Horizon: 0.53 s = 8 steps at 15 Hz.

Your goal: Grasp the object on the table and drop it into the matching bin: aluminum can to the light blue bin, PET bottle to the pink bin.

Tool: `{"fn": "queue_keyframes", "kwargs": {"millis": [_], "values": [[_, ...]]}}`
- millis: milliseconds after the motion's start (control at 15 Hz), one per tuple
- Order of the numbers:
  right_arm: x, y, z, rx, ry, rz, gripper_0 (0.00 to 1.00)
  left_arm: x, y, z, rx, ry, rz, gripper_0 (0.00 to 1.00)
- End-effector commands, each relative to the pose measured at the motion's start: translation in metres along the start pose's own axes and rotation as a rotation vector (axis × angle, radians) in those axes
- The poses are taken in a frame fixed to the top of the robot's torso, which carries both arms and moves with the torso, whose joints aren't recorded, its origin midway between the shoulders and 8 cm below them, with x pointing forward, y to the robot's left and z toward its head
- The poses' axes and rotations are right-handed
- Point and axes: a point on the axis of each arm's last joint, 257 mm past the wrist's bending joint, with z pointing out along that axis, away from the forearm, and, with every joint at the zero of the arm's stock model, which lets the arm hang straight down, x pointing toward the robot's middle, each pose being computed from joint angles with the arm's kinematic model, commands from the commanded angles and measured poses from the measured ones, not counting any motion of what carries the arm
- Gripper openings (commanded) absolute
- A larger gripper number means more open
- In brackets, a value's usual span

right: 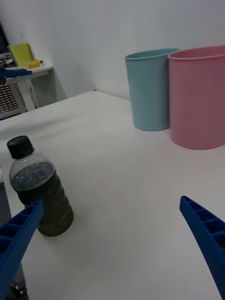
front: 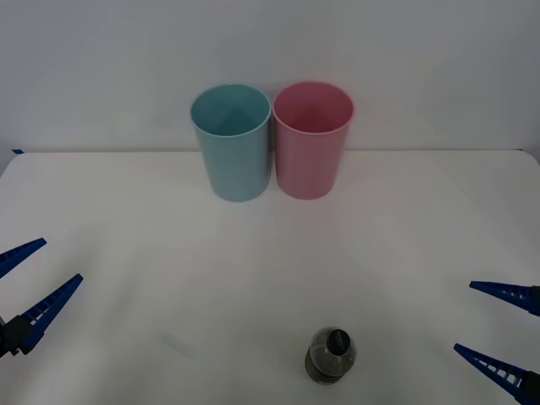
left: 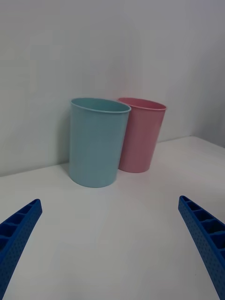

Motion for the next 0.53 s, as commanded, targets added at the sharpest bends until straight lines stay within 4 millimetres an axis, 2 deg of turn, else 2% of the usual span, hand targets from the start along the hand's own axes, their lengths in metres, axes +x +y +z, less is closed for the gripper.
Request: {"fn": "queue_keyframes", "kwargs": {"millis": [67,533], "values": [[0.007,0.010,0.004,-0.048,0.026,-0.025,1.00,0.000,0.000,0.000,0.000,0.000,0.000,1.00],[0.030,0.036,0.023,-0.135,0.064,-0.089,1.00,0.000,0.000,0.000,0.000,0.000,0.000,1.00]]}}
